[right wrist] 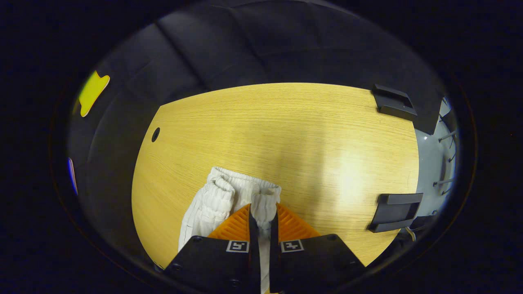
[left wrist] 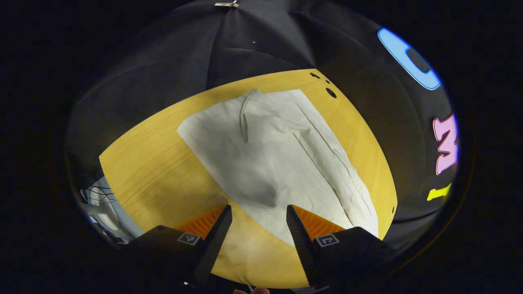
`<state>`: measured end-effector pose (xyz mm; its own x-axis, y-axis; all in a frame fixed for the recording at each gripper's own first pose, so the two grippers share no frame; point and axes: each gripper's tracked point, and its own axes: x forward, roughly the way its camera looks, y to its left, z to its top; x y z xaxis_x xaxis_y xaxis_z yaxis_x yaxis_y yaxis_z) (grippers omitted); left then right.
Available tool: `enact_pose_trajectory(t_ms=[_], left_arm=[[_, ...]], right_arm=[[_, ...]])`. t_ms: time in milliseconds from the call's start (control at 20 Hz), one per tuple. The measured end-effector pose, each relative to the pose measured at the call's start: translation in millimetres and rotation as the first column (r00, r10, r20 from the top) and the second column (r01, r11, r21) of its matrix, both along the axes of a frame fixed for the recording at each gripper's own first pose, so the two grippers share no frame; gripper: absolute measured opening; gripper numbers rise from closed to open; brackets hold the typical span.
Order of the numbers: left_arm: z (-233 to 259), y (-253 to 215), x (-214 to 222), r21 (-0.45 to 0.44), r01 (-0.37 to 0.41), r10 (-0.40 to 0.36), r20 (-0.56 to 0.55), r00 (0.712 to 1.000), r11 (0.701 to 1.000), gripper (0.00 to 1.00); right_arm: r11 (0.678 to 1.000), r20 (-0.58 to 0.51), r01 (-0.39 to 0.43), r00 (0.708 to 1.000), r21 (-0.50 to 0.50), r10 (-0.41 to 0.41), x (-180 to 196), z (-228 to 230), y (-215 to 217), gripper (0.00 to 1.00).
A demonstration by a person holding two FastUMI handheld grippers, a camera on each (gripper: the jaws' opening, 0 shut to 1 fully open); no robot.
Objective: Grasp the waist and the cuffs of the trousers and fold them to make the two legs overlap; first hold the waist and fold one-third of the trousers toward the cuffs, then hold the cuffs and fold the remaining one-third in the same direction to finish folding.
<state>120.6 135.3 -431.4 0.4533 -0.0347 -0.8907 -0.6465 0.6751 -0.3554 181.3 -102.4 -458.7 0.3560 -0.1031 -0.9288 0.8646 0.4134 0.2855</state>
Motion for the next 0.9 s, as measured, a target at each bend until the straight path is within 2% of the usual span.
enact_pose_trajectory(t_ms=[150, 200, 250, 350, 400, 450, 550, 650, 700, 750, 800, 850, 900], left_arm=[[1, 8, 26, 0.012, -0.039, 0.039, 0.02, 0.999, 0.999, 0.84], [0, 8, 35, 0.008, -0.05, 0.05, 0.025, 0.998, 0.999, 0.8], [0, 7, 43, 0.001, -0.06, 0.06, 0.029, 0.998, 0.998, 0.86], [-1, 7, 68, 0.003, -0.086, 0.086, 0.037, 0.996, 0.996, 0.87], [-2, 6, 76, 0.002, -0.093, 0.092, 0.036, 0.995, 0.996, 0.8], [-1, 7, 84, 0.003, -0.095, 0.095, 0.034, 0.995, 0.995, 0.86], [-7, 10, 91, 0.041, -0.085, 0.085, 0.005, 0.996, 0.996, 0.86], [-8, 9, 86, 0.143, -0.011, 0.023, -0.084, 0.996, 0.99, 0.8], [-7, 11, 83, 0.199, 0.036, -0.01, -0.129, 0.992, 0.979, 0.69], [-8, 14, 81, 0.239, 0.069, -0.029, -0.166, 0.986, 0.969, 0.66], [-13, 13, 83, 0.258, 0.099, -0.048, -0.196, 0.979, 0.961, 0.55], [-16, 11, 93, 0.255, 0.129, -0.082, -0.186, 0.979, 0.958, 0.35], [-14, 7, 93, 0.239, 0.116, -0.074, -0.175, 0.982, 0.964, 0.15]], right_arm=[[1.0, 0.001, -0.005, 1.0, 0.001, 0.005, 0, -1, 0, 0.13], [1.0, 0.002, -0.006, 1.0, 0.003, 0.006, 1, 0, 0, 0.13], [1.0, 0.004, -0.004, 1.0, 0.007, 0.004, 1, 0, 0, 0.13], [1.0, 0.007, -0.003, 1.0, 0.008, 0.003, 1, 0, -1, 0.13], [1.0, 0.007, -0.005, 1.0, 0.005, 0.005, 1, 0, -1, 0.13], [1.0, 0.006, -0.005, 1.0, 0.003, 0.005, 1, 0, -1, 0.13], [1.0, 0.005, -0.004, 1.0, 0.002, 0.004, 1, 0, -1, 0.13], [1.0, 0.009, -0.004, 1.0, -0.005, 0.004, 1, 0, -1, 0.13], [1.0, 0.009, -0.003, 1.0, -0.008, 0.003, 1, 0, -1, 0.13], [1.0, 0.008, -0.002, 1.0, -0.009, 0.002, 1, -1, -1, 0.13], [1.0, 0.009, -0.002, 1.0, -0.01, 0.002, 1, -1, -1, 0.13], [1.0, 0.013, 0.002, 1.0, -0.007, -0.002, 1, -1, -1, 0.13], [1.0, 0.015, 0.004, 1.0, -0.004, -0.004, 1, 0, -1, 0.13]])
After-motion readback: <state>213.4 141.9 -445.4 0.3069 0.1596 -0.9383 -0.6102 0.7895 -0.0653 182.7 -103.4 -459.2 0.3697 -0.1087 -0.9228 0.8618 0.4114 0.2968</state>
